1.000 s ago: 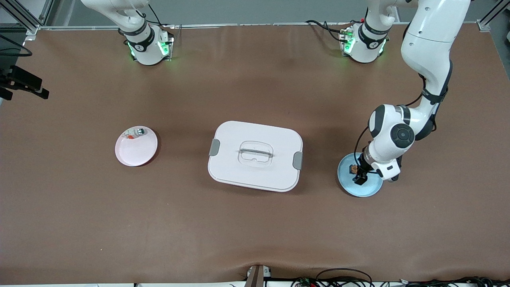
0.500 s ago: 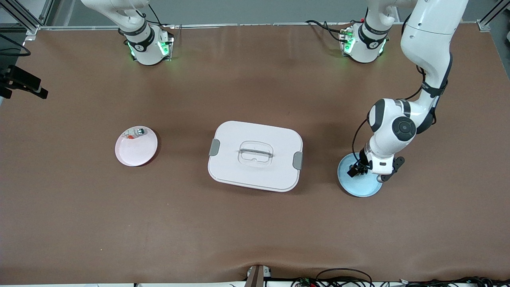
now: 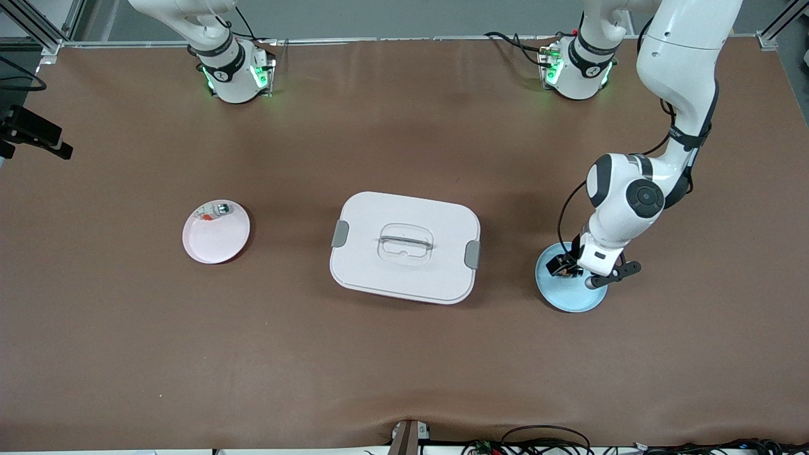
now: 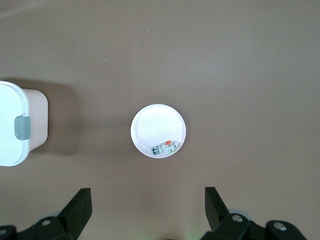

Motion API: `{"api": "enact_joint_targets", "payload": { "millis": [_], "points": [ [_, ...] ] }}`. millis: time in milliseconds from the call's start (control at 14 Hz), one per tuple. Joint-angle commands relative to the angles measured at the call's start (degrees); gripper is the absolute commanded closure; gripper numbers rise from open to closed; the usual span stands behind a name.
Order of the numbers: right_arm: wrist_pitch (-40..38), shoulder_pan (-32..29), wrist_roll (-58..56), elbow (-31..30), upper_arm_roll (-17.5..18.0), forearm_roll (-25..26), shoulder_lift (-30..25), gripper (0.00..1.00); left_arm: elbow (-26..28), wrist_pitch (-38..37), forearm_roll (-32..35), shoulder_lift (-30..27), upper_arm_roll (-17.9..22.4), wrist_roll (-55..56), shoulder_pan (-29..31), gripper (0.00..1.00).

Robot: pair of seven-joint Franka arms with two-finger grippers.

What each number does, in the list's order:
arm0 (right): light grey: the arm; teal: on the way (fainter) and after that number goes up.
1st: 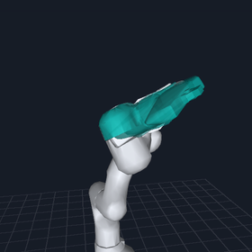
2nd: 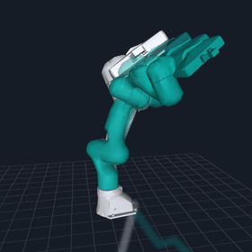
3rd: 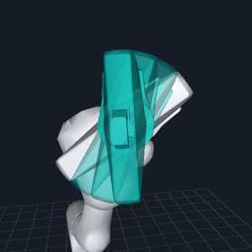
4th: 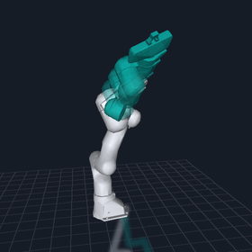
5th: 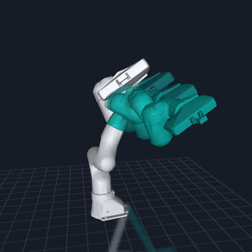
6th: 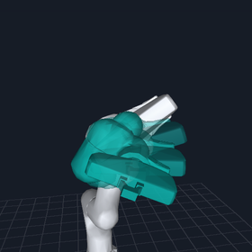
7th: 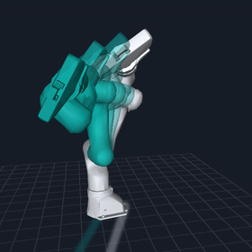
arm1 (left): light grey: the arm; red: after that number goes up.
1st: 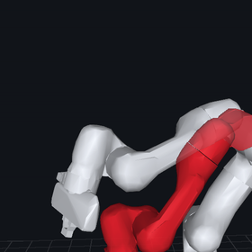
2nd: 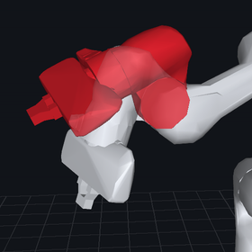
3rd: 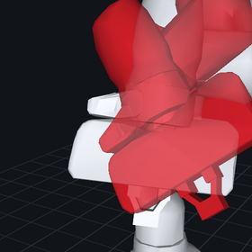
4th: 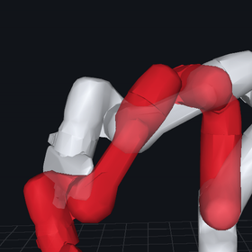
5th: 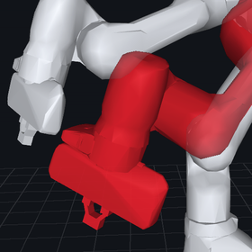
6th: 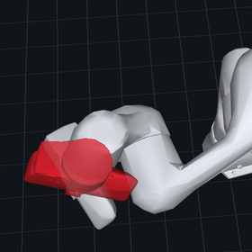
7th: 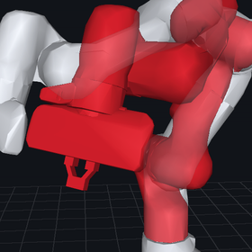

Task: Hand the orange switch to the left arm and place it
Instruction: 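Open the left gripper to set the switch on the plate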

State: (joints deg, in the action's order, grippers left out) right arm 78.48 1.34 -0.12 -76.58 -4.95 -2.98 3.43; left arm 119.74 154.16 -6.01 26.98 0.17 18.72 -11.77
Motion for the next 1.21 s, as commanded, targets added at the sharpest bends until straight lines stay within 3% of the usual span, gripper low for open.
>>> {"api": "enact_joint_targets", "payload": {
  "millis": [0, 643, 1143],
  "points": [
    [0.88, -0.02, 0.29, -1.55, 0.29, 1.13, -1.5, 0.0, 2.69, 1.23, -2.86, -2.1, 1.59, -12.28, -1.07, 0.0],
    [1.67, 0.06, 0.38, -1.55, 0.2, 1.05, -1.76, 0.0, 2.25, -1.66, -2.96, -7.2, 2.47, -12.66, 0.08, 0.0],
    [1.76, 0.42, 0.56, -1.82, 0.2, 0.61, -1.76, 0.0, 0.23, -16.51, -1.46, -15.45, 2.38, -20.22, 6.14, 0.0]
  ]
}}
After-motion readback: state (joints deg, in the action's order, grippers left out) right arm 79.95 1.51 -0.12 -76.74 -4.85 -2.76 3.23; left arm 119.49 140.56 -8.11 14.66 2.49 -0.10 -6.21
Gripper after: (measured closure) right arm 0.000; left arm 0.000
